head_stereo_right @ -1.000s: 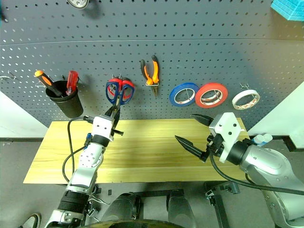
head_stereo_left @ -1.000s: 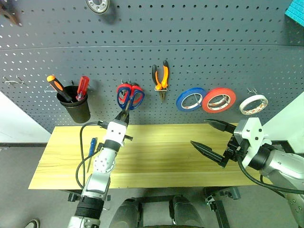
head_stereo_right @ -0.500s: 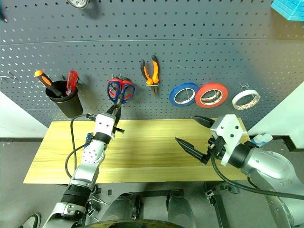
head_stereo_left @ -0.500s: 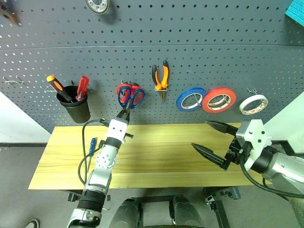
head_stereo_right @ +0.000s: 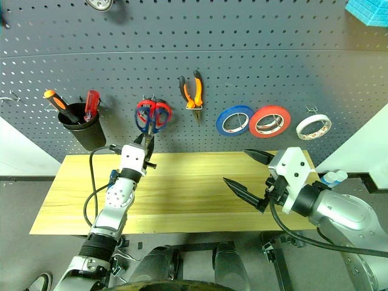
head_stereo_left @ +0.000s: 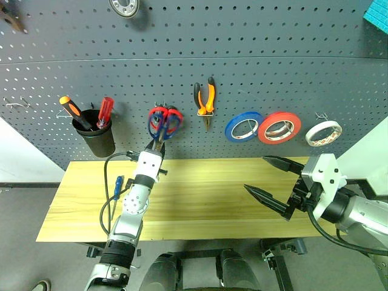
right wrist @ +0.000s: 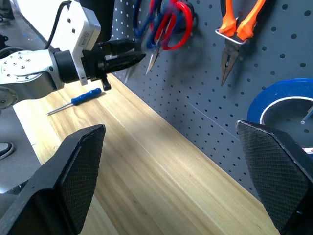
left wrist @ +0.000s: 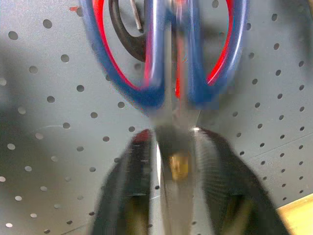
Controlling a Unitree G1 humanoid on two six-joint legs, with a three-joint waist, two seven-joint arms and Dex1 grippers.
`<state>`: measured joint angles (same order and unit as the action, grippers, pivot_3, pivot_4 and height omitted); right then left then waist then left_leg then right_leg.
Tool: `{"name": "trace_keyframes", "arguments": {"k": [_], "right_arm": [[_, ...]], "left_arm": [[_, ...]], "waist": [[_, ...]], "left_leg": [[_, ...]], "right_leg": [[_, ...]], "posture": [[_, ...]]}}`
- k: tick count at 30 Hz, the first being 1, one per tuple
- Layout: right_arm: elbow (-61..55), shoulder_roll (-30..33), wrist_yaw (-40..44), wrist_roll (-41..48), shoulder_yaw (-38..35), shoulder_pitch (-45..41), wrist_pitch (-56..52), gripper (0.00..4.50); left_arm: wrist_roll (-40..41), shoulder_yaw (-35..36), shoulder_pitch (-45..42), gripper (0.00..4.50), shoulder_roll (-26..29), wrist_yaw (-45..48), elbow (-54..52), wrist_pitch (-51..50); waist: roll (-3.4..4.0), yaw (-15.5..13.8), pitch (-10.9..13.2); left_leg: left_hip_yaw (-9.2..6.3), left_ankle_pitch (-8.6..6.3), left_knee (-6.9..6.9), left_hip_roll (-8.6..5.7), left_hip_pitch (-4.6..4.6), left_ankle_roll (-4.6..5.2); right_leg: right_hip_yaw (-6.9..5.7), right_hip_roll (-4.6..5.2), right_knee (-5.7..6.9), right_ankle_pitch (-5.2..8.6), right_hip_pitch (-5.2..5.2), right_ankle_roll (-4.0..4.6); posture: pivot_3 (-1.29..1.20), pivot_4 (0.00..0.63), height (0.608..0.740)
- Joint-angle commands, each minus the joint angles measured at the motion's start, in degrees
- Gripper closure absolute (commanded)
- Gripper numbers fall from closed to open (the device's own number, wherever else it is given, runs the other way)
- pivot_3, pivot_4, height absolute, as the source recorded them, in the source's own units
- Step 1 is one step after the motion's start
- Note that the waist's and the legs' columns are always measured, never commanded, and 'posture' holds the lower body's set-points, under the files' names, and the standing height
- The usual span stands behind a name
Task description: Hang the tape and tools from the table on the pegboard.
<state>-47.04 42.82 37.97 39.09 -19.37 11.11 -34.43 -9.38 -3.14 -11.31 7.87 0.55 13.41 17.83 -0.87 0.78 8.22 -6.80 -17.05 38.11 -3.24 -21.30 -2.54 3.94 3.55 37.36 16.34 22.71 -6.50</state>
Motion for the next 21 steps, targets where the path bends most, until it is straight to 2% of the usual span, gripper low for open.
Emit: {"name": "trace_keyframes", "arguments": {"k": [1,4,8,13,17,21], "right_arm": [[-1.55,0.38,-0.19,0.42,-1.36,0.01,0.95,0.00],[-1.57,0.25,-0.21,0.30,-1.36,0.29,1.08,0.00],[-1.70,0.12,-0.30,0.15,-1.37,0.71,1.27,0.00],[-2.10,-0.10,-0.58,0.15,-1.45,1.85,1.54,0.00],[-3.19,-0.13,-0.57,0.77,-1.54,3.99,1.29,0.00],[-4.08,-0.46,-1.04,1.00,-1.34,5.67,1.22,0.00]], "left_arm": [[0.40,0.55,-0.66,1.61,-0.15,-0.36,-1.36,-0.18],[-0.05,0.13,0.03,0.61,0.16,0.16,-1.98,-1.18],[0.10,-0.43,3.10,0.61,0.94,1.95,-3.89,-3.10],[1.87,-0.29,9.32,0.61,1.16,5.09,-8.96,-10.69],[3.17,1.33,14.45,0.61,1.31,5.99,-15.98,-20.84],[5.85,5.40,14.77,0.61,1.97,6.16,-21.22,-35.26]], "waist": [[0.00,0.00,0.00],[0.00,0.00,0.00],[0.00,0.16,0.00],[0.01,0.05,-0.01],[0.01,0.01,-0.01],[0.01,-0.01,-0.01]], "left_leg": [[0.00,0.00,0.00,0.00,0.00,0.00],[0.00,0.00,0.00,0.00,0.00,0.00],[0.00,0.00,0.00,0.00,0.00,0.00],[0.00,-0.01,0.00,0.00,0.00,0.01],[-0.01,-0.01,0.00,0.01,0.00,0.01],[-0.02,-0.01,0.00,0.01,0.01,0.01]], "right_leg": [[0.00,0.00,0.00,0.00,0.00,0.00],[0.00,0.00,0.00,0.00,0.00,0.00],[0.00,0.00,0.00,0.00,0.00,0.00],[0.01,0.00,0.00,0.00,0.00,0.00],[0.01,0.01,0.00,0.00,0.00,0.00],[0.00,0.00,0.00,0.00,-0.03,0.00]], "posture": [[-0.10,0.116,0.724],[-0.09,0.116,0.724],[-0.09,0.115,0.724],[-0.09,0.108,0.724],[-0.08,0.112,0.724],[-0.07,0.121,0.724]]}}
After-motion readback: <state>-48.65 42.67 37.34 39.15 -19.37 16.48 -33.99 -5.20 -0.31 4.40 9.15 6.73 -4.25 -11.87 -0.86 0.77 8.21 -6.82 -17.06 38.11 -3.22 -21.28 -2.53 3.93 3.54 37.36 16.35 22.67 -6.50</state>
